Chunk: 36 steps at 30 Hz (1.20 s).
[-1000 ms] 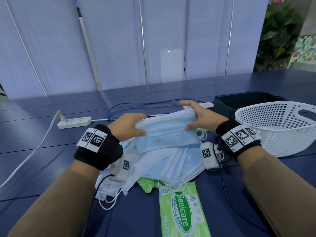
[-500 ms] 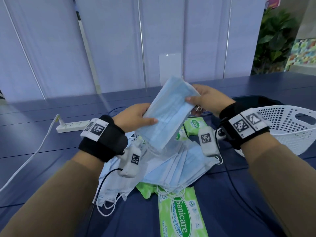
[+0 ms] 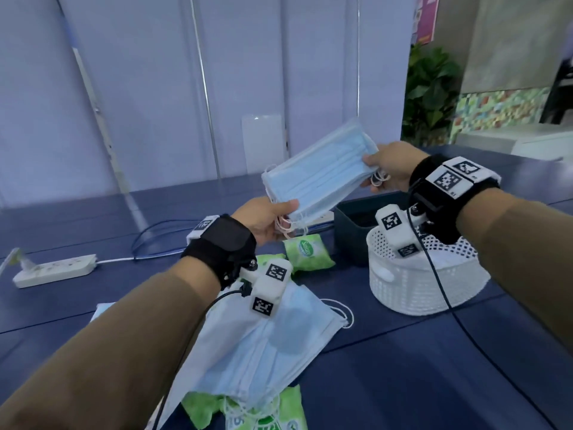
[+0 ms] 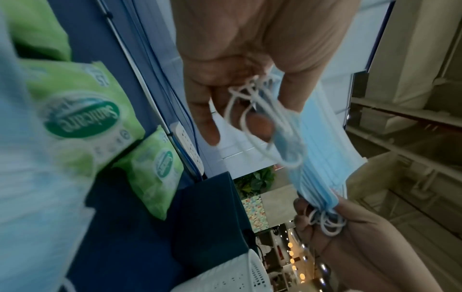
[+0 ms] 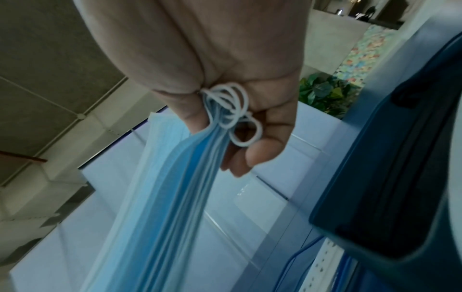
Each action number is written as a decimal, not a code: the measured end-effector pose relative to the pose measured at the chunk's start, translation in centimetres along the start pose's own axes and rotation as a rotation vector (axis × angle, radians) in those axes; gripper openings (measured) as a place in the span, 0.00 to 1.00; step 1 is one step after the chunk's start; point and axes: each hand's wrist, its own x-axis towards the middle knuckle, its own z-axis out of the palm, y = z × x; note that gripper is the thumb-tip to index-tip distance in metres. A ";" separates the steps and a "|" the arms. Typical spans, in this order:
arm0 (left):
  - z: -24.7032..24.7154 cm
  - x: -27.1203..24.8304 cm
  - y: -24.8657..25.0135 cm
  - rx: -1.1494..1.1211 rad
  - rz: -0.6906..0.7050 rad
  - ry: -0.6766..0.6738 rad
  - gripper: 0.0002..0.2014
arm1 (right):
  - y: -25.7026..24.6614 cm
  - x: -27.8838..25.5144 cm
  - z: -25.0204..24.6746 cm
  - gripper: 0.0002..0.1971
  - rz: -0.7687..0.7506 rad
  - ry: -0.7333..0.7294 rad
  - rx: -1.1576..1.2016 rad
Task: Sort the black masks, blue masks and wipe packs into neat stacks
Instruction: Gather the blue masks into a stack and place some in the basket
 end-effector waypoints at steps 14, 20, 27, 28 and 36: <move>2.8 3.2 -1.1 -0.546 0.140 -0.111 0.17 | 4.5 -0.6 -8.2 0.17 0.054 0.092 0.145; 7.1 3.3 -0.1 -0.342 0.046 -0.058 0.05 | 4.6 -0.9 -10.2 0.10 0.099 0.158 -0.074; 12.0 1.6 -0.1 0.515 0.194 -0.273 0.11 | 5.8 -1.5 -14.8 0.09 0.152 -0.015 -0.930; 12.5 1.7 -0.1 0.634 0.230 -0.271 0.09 | 6.2 -1.6 -14.5 0.09 0.182 -0.059 -1.029; 15.0 2.0 -0.6 1.476 0.322 -0.388 0.09 | 6.9 0.0 -9.8 0.14 0.438 -0.243 -1.349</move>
